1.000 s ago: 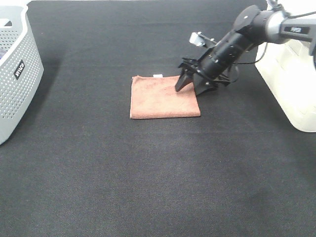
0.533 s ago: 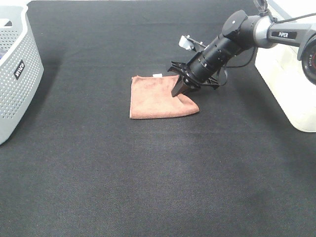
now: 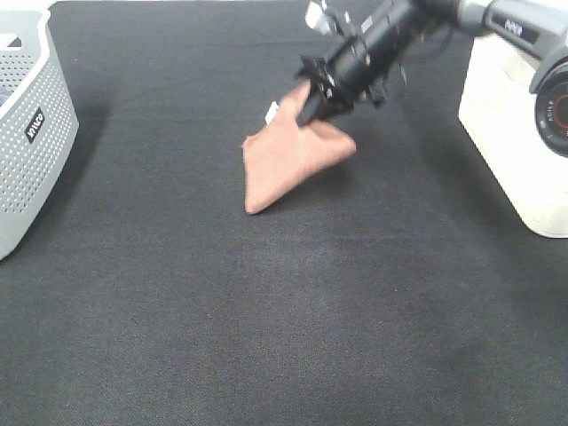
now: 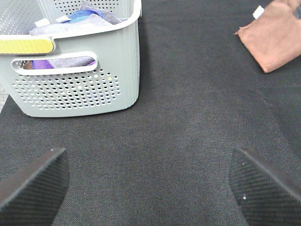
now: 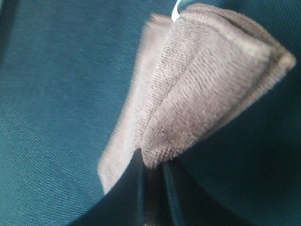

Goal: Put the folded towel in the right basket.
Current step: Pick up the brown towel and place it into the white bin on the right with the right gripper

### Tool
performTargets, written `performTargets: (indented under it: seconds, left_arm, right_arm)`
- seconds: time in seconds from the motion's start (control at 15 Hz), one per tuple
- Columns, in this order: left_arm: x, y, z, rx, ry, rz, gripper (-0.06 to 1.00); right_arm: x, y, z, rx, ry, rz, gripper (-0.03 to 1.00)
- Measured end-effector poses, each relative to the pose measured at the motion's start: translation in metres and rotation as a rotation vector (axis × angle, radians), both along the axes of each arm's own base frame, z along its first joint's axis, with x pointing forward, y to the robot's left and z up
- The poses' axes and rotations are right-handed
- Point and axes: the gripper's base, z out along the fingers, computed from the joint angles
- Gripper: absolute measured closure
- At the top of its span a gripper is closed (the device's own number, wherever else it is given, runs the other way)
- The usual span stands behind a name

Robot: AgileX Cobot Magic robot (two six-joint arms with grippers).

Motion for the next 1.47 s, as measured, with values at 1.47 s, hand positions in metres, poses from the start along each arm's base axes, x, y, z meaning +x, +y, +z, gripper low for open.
performTargets:
  seconds: [1.47]
  left_arm:
    - [0.0,0.0,0.0,0.0,0.0,0.0,0.07]
  right_arm:
    - [-0.058,-0.206,0.242,-0.404,-0.492,-0.509,0.93]
